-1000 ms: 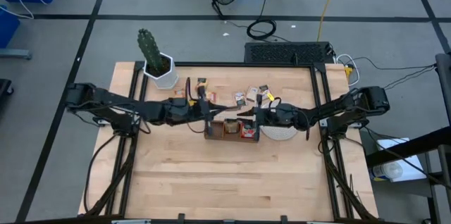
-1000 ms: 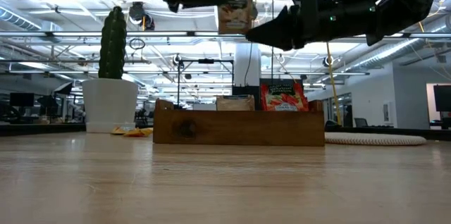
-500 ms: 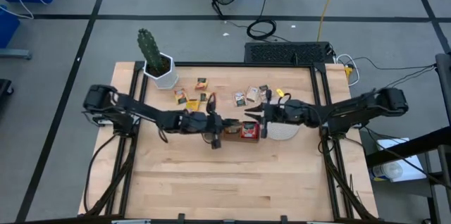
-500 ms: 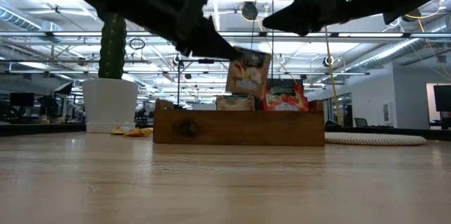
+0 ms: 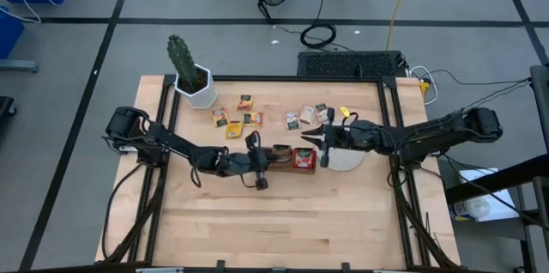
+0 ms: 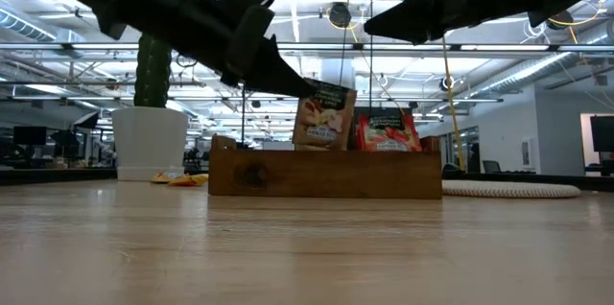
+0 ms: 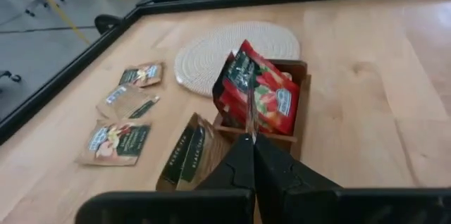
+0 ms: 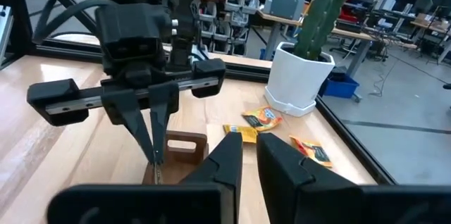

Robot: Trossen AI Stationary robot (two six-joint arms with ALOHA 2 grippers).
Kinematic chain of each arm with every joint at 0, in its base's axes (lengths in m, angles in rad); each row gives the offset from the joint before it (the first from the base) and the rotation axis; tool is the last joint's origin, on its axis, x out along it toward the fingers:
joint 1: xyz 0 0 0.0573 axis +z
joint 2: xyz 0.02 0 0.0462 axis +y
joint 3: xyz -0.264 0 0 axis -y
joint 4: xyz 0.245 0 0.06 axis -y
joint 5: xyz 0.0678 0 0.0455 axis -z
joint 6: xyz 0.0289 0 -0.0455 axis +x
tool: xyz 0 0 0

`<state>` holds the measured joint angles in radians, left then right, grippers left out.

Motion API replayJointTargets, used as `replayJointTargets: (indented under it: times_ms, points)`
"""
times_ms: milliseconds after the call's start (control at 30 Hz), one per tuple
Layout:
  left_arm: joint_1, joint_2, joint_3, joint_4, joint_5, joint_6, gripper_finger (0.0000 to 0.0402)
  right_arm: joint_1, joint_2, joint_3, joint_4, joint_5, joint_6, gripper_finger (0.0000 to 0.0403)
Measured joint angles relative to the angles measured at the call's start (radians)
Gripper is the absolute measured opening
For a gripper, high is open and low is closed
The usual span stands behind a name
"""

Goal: Pick & Place Tea
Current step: Put the brown tea bag into the middle section of the wooden organizer

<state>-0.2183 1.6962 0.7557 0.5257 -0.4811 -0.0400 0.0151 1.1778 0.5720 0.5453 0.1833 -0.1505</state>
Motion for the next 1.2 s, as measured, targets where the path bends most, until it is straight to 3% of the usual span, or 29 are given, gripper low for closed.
replayJointTargets:
  times_ms: [200,367,700,1200]
  points:
    - [0.014,0.000,-0.099,0.179,0.008,-0.004,0.0000,0.000,0.000,0.000,0.000,0.000,0.000,0.0030]
    - [0.048,0.000,-0.175,0.313,0.072,-0.011,0.0000,0.000,0.000,0.000,-0.002,0.000,0.000,0.0027]
    - [0.110,0.000,-0.177,0.322,0.194,-0.014,0.0000,0.000,0.000,0.000,-0.004,0.000,0.000,0.0019]
    - [0.132,0.008,-0.177,0.323,0.230,-0.046,0.0000,0.000,0.000,0.000,0.003,-0.001,0.000,0.0018]
